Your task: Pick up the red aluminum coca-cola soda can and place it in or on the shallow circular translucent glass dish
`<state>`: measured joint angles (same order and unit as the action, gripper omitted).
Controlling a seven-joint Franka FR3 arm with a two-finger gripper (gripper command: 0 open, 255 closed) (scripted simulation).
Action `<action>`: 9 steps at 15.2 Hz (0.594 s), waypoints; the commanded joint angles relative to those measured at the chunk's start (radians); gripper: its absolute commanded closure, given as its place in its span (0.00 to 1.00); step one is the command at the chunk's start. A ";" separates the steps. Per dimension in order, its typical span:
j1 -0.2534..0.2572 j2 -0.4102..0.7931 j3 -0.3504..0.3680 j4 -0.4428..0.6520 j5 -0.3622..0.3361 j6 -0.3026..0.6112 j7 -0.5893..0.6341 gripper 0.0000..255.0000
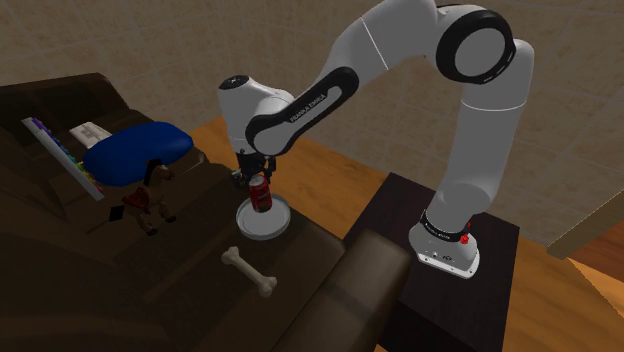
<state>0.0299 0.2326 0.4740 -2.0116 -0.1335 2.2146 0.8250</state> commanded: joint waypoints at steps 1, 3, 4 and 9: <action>0.004 0.014 -0.002 -0.013 -0.010 0.026 0.009 1.00; 0.007 0.030 -0.006 -0.022 -0.021 0.049 0.016 1.00; 0.008 0.038 -0.008 -0.026 -0.026 0.060 0.020 1.00; 0.015 0.069 -0.017 -0.038 -0.047 0.100 0.034 1.00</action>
<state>0.0444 0.2994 0.4581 -2.0478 -0.1790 2.3092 0.8577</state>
